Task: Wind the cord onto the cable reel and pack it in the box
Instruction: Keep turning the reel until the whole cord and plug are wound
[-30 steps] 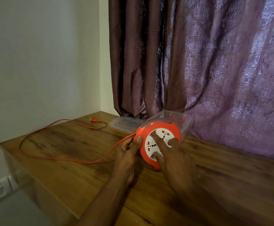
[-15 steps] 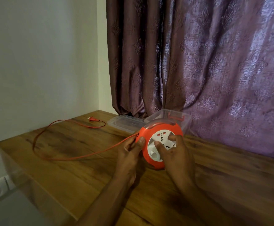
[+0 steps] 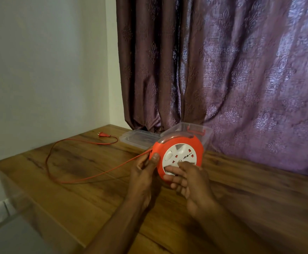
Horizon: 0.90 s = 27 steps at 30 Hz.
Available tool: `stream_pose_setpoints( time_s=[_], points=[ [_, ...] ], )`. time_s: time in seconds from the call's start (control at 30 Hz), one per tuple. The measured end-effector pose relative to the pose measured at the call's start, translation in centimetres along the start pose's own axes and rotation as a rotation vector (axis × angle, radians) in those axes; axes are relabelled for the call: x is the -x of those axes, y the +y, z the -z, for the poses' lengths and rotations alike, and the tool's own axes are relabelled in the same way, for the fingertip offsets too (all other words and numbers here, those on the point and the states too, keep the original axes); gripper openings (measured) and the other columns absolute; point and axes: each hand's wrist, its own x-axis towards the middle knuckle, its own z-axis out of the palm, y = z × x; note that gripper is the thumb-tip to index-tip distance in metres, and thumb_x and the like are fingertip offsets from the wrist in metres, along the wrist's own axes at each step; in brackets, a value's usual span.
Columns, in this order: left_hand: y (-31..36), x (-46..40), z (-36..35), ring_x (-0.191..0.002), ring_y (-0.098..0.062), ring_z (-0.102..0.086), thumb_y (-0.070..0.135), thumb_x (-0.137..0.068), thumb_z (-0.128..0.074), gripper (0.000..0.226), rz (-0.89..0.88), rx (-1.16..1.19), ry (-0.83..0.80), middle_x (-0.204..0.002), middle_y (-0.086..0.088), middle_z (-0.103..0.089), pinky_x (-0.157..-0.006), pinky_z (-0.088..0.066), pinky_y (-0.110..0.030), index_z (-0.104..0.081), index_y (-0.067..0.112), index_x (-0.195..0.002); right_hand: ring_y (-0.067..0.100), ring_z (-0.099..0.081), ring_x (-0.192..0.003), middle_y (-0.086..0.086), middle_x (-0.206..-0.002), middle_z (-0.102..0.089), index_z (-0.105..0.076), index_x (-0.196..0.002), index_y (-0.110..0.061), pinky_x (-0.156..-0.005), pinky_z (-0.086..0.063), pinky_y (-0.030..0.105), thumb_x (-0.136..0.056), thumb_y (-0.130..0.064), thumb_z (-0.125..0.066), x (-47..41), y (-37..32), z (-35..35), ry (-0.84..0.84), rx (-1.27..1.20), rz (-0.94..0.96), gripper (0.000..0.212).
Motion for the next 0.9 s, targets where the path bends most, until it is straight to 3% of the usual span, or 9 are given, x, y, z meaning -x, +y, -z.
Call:
stream_pose_setpoints(
  time_s=[0.07, 0.17, 0.3, 0.37, 0.47, 0.57, 0.63, 0.77, 0.9],
  points=[
    [0.1, 0.0, 0.1, -0.116, -0.046, -0.065, 0.03, -0.084, -0.07, 0.043, 0.008, 0.021, -0.003, -0.121, -0.025, -0.07, -0.103, -0.043, -0.069, -0.07, 0.005, -0.119, 0.022, -0.073, -0.065, 0.009, -0.085, -0.076, -0.051, -0.098, -0.015, -0.047, -0.05, 0.025, -0.099, -0.031, -0.042, 0.2, -0.2, -0.1, -0.025, -0.036, -0.031, 0.019],
    [0.4, 0.0, 0.1, -0.113, -0.043, -0.068, 0.029, -0.082, -0.071, 0.034, -0.006, 0.018, 0.013, -0.117, -0.02, -0.074, -0.101, -0.048, -0.065, -0.075, 0.01, -0.111, 0.025, -0.07, -0.063, 0.011, -0.083, -0.076, -0.054, -0.088, -0.015, -0.053, -0.046, 0.028, -0.101, -0.044, -0.031, 0.3, -0.6, 0.0, -0.047, -0.011, -0.063, 0.04],
    [1.1, -0.2, 0.4, -0.103, -0.032, -0.074, 0.03, -0.083, -0.068, 0.021, -0.063, -0.006, 0.032, -0.108, -0.011, -0.078, -0.085, -0.062, -0.045, -0.081, 0.022, -0.096, 0.022, -0.063, -0.047, 0.01, -0.082, -0.076, -0.049, -0.102, -0.017, -0.044, -0.039, 0.024, -0.101, -0.048, -0.029, -0.1, -1.0, 0.1, -0.025, 0.159, 0.005, 0.037],
    [1.2, -0.3, 0.6, -0.098, -0.028, -0.076, 0.031, -0.083, -0.068, 0.02, -0.061, -0.01, 0.034, -0.106, -0.009, -0.079, -0.077, -0.064, -0.04, -0.081, 0.023, -0.095, 0.02, -0.064, -0.052, 0.007, -0.091, -0.075, -0.051, -0.111, -0.019, -0.045, -0.041, 0.025, -0.1, -0.044, -0.039, -0.3, -0.7, 0.3, 0.063, 0.385, 0.197, 0.03],
    [1.2, -0.3, 0.6, -0.099, -0.028, -0.076, 0.031, -0.083, -0.069, 0.021, -0.059, -0.02, 0.041, -0.108, -0.009, -0.079, -0.075, -0.063, -0.038, -0.081, 0.023, -0.098, 0.014, -0.063, -0.093, -0.005, -0.117, -0.058, -0.039, -0.132, -0.036, -0.068, -0.049, 0.031, -0.092, -0.048, -0.052, -0.4, 0.1, 1.1, 0.145, 1.008, 0.671, 0.043],
    [1.2, -0.2, 0.6, -0.103, -0.03, -0.074, 0.033, -0.084, -0.069, 0.027, -0.049, -0.038, 0.034, -0.112, -0.011, -0.077, -0.081, -0.063, -0.042, -0.078, 0.021, -0.107, 0.019, -0.059, -0.104, -0.005, -0.127, -0.048, -0.008, -0.144, -0.053, -0.072, -0.05, 0.035, -0.09, -0.058, -0.046, -0.3, 0.4, 1.1, 0.118, 1.308, 0.738, 0.066],
    [1.1, -0.1, 0.5, -0.104, -0.031, -0.074, 0.033, -0.084, -0.068, 0.03, -0.044, -0.044, 0.009, -0.113, -0.011, -0.077, -0.081, -0.062, -0.043, -0.076, 0.019, -0.11, 0.023, -0.061, -0.101, -0.002, -0.127, -0.05, 0.004, -0.144, -0.052, -0.072, -0.051, 0.037, -0.09, -0.061, -0.042, -0.7, 0.7, 1.4, 0.158, 1.422, 0.768, 0.072],
    [1.2, 0.1, 0.2, -0.1, -0.029, -0.075, 0.029, -0.085, -0.067, 0.03, -0.051, -0.071, -0.037, -0.11, -0.01, -0.078, -0.074, -0.063, -0.035, -0.074, 0.017, -0.112, 0.024, -0.064, -0.097, -0.001, -0.122, -0.058, -0.003, -0.142, -0.049, -0.071, -0.053, 0.037, -0.089, -0.065, -0.039, -1.3, 0.4, 2.0, 0.217, 1.47, 0.796, 0.066],
    [1.1, 0.3, 0.0, -0.103, -0.03, -0.074, 0.029, -0.086, -0.065, 0.036, -0.054, -0.091, -0.053, -0.112, -0.01, -0.078, -0.08, -0.064, -0.039, -0.071, 0.013, -0.117, 0.024, -0.066, -0.095, -0.003, -0.115, -0.066, -0.025, -0.138, -0.048, -0.073, -0.055, 0.038, -0.086, -0.065, -0.049, -1.4, 0.3, 1.9, 0.256, 1.353, 0.798, 0.06]
  ],
)
